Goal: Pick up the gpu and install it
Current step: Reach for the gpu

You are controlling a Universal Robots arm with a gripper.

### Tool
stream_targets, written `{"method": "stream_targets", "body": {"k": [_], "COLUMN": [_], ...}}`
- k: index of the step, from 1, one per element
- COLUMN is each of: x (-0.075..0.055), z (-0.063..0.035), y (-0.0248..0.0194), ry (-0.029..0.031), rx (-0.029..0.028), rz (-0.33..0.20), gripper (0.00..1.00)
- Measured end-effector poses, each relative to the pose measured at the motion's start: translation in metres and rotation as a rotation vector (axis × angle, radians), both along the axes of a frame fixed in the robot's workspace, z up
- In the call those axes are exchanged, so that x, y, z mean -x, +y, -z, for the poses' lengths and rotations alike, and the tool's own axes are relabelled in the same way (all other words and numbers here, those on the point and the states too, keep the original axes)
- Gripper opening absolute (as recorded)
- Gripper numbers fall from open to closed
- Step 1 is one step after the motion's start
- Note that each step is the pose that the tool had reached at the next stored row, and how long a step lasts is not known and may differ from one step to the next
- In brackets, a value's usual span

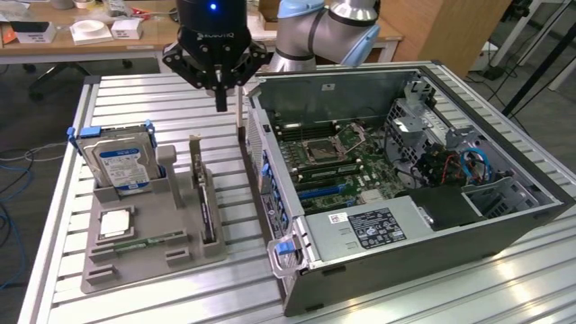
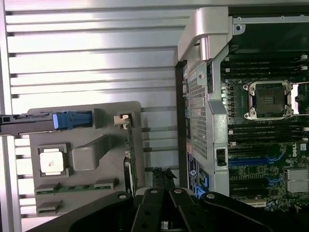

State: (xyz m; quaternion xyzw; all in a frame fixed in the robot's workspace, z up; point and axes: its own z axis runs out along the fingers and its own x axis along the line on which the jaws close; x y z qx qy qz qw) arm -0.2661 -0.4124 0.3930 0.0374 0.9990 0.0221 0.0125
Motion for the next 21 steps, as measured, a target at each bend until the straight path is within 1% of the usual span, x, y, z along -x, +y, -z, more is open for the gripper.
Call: {"method": "stream_targets", "body": {"k": [5, 10, 15, 21], "x": [0.005, 0.011, 0.016, 0.023], "z": [0.0, 0.0, 0.0, 0.0], "y": [-0.0022, -0.0072, -0.015, -0.0256], "ry": [0.0001, 0.0001, 0.0, 0.0001], "rx": [0.0001, 0.0001, 0.0, 0.0001], "rz": [0.0, 0.0, 0.0, 0.0], "gripper": [0.11, 0.11, 0.11, 0.11]}}
